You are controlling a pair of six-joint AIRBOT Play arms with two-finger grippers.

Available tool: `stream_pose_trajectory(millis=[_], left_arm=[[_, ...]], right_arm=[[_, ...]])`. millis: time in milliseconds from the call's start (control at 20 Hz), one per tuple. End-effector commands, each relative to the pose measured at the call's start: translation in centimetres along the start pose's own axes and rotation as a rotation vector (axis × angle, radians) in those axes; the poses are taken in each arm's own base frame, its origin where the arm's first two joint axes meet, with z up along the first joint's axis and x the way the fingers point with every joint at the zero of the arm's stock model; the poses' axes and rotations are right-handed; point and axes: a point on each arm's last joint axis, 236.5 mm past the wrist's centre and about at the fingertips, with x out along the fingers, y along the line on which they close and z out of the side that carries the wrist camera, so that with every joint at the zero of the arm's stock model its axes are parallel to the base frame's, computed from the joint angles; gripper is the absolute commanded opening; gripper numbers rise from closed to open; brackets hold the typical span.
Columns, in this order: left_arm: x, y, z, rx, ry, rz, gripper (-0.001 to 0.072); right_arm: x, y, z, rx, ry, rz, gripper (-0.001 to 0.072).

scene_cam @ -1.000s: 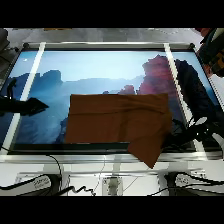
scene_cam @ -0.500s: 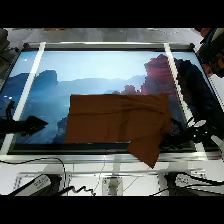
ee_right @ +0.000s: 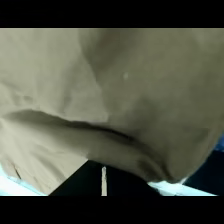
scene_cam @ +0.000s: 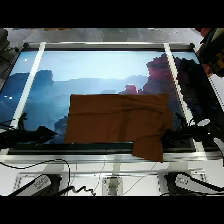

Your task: Fold the clothes and pants, and hang the long-sleeved shirts on hangers.

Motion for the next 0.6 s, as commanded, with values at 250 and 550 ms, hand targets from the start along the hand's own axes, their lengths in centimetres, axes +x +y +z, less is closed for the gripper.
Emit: stream_pose_trajectory(millis=[250, 550], left_arm=[[3.7, 0.8, -3.4, 0.088, 0.181, 0.070, 0.0368], [5.0, 0.9, -3.5, 0.083, 0.203, 0.068, 0.0344]], right_arm=[[-0.3, 1.4, 0.4, 0.014, -0.025, 0.053, 0.0012], [-0.3, 1.4, 0.4, 0.014, -0.025, 0.053, 0.0012]])
